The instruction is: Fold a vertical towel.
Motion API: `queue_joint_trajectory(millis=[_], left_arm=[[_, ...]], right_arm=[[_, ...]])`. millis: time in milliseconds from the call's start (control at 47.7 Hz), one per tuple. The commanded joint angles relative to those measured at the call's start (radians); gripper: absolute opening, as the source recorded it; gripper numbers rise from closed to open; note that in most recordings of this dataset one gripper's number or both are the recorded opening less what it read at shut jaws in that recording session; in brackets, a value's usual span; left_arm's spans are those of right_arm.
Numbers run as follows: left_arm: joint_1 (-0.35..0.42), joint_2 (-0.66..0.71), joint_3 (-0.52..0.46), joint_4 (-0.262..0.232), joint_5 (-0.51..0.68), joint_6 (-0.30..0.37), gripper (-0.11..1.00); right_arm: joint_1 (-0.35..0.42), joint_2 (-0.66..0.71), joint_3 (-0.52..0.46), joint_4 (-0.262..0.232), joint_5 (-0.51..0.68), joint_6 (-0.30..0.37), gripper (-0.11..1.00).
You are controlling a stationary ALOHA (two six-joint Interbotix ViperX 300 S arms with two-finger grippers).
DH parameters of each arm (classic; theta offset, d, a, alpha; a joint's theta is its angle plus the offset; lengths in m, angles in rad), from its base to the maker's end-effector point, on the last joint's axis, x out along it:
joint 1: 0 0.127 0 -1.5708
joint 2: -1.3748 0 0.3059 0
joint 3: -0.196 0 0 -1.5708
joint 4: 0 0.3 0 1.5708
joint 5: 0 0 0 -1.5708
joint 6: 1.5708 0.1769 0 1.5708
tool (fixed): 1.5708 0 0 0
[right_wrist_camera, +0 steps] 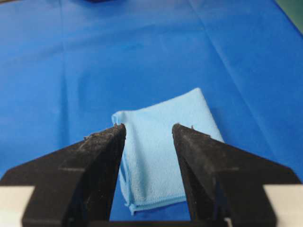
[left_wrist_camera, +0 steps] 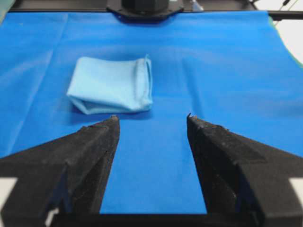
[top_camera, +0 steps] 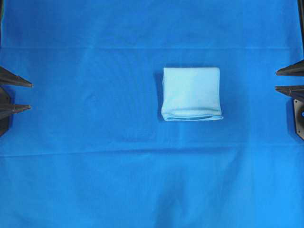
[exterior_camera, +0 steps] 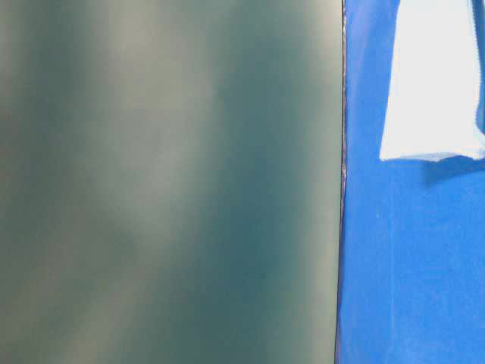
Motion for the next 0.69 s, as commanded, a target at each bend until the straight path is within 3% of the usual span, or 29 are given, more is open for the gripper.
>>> queue_joint_trajectory(millis=[0, 671], left_arm=[[0.003, 0.008, -0.012, -0.003, -0.005, -0.002, 0.57], [0.005, 0.008, -0.012, -0.003, -0.003, -0.002, 0.57]], right_arm=[[-0.002, 0.008, -0.011, -0.002, -0.003, 0.002, 0.52], [-0.002, 0.009, -0.012, -0.002, 0.009, 0.002, 0.52]])
